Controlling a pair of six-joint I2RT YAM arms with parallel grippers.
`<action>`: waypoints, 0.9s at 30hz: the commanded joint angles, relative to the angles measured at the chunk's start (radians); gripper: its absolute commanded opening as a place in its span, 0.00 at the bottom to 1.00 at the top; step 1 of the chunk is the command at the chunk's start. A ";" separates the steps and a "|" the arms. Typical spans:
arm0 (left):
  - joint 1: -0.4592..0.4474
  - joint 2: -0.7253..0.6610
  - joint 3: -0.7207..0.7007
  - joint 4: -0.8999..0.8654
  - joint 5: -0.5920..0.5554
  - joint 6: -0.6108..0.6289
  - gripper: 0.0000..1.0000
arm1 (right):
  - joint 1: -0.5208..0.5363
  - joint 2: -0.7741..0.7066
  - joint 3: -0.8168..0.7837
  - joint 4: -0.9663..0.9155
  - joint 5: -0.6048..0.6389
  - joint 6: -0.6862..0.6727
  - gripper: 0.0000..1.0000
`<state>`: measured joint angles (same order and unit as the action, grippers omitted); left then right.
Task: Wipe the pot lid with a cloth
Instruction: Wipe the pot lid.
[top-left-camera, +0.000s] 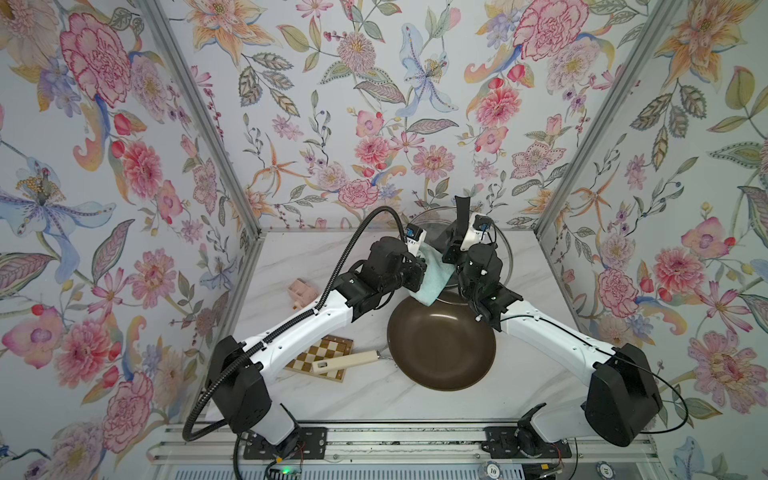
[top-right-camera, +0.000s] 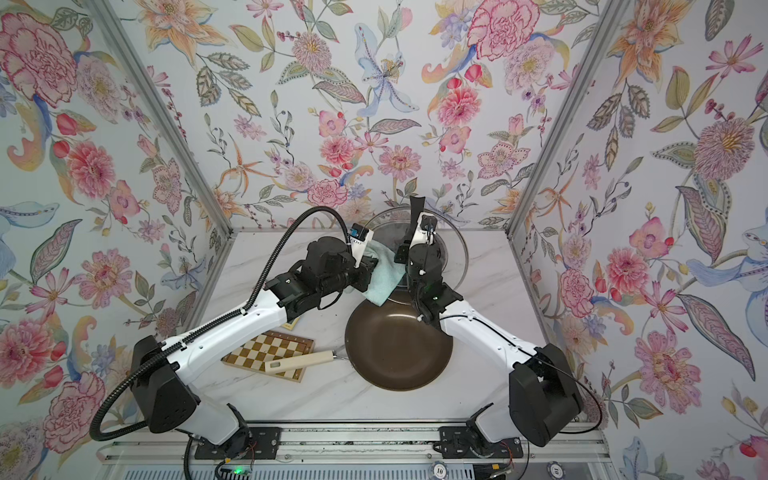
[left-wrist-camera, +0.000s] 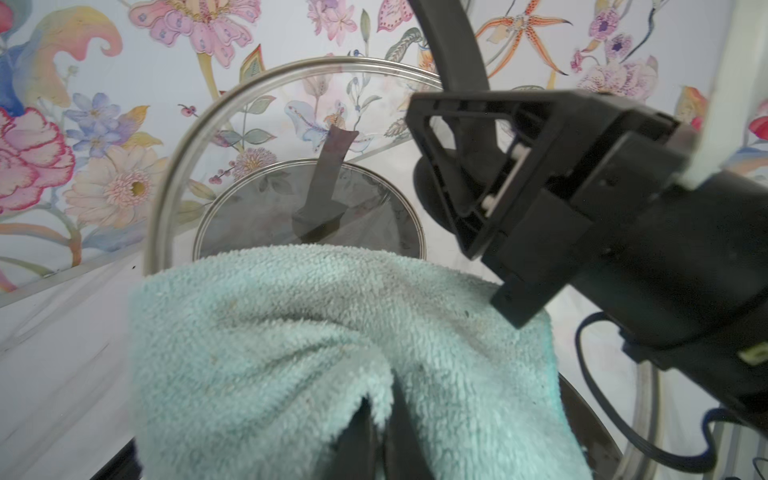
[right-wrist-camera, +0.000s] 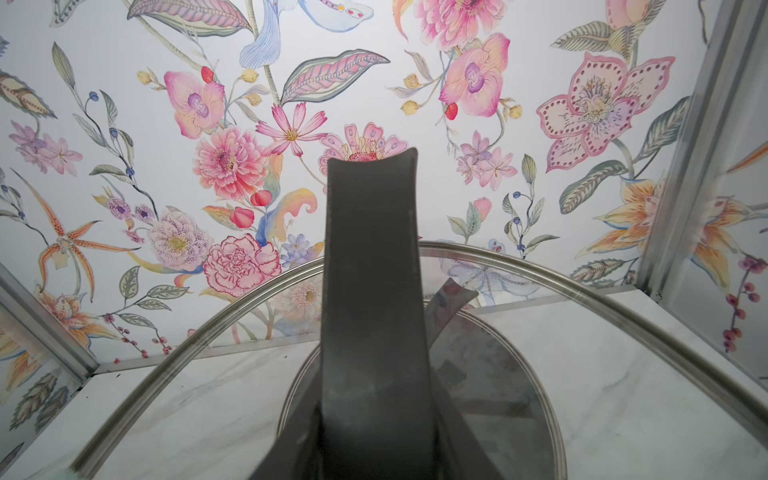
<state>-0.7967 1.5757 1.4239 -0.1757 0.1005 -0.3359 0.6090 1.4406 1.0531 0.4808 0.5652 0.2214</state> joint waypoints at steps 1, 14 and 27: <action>0.003 0.065 0.050 -0.069 0.191 0.097 0.00 | 0.025 -0.031 0.094 0.261 0.015 0.044 0.00; 0.052 0.181 0.191 0.037 0.012 -0.022 0.00 | 0.018 -0.209 -0.004 0.043 -0.319 -0.078 0.00; 0.121 0.337 0.418 -0.024 -0.156 -0.052 0.00 | 0.031 -0.432 -0.135 -0.107 -0.427 -0.233 0.00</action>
<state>-0.6926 1.8732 1.7966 -0.1398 0.0319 -0.3828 0.6334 1.0744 0.8860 0.2314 0.1989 0.0433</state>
